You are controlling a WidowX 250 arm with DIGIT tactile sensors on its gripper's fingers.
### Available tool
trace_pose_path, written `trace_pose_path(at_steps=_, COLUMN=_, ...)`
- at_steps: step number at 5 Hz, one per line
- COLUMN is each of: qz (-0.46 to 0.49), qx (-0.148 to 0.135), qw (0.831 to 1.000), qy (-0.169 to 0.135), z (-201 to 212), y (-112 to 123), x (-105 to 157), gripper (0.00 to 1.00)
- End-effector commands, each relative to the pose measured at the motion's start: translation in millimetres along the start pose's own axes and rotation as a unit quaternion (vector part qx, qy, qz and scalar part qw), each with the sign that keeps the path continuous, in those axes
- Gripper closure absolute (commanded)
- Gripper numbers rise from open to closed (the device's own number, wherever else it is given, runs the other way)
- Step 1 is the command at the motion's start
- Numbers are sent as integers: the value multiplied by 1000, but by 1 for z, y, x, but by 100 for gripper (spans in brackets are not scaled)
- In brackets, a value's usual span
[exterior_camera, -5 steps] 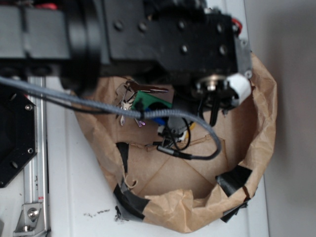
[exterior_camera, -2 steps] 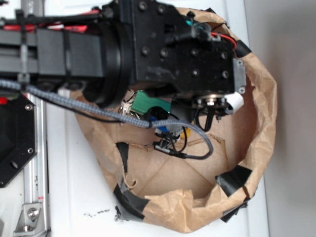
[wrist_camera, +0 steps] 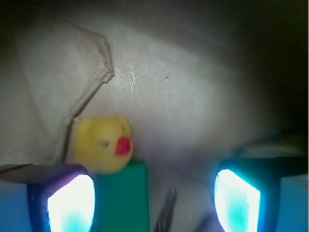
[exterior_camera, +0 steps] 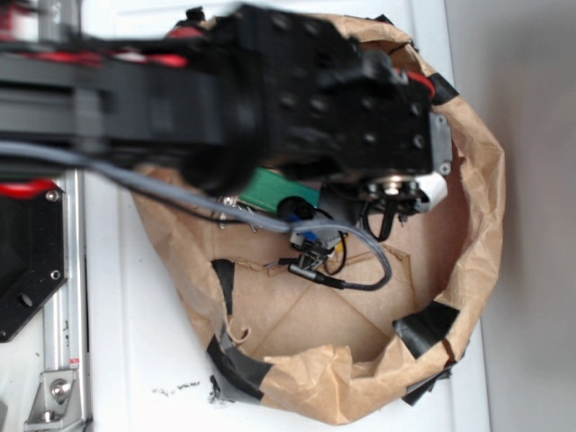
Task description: Grab the yellow duck.
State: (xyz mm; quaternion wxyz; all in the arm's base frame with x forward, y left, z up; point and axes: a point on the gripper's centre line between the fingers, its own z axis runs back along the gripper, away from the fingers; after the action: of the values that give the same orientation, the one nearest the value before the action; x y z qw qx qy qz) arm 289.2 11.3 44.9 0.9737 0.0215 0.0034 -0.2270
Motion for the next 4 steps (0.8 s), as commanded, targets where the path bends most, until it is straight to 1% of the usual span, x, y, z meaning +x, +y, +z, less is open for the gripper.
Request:
trace_pose_path(at_steps=1, qz=2, qx=6, qw=999, qy=-37, z=8, y=5, x=20, gripper=0)
trace_pose_path(at_steps=2, qz=2, qx=2, qw=999, qy=-41, z=8, y=5, x=22, gripper=0)
trace_pose_path(at_steps=3, qz=-15, qx=-2, qw=999, qy=-48, z=15, y=-2, x=22, gripper=0)
trace_pose_path(at_steps=4, qz=-39, qx=-11, qw=997, qy=-67, z=31, y=-13, x=15, gripper=0)
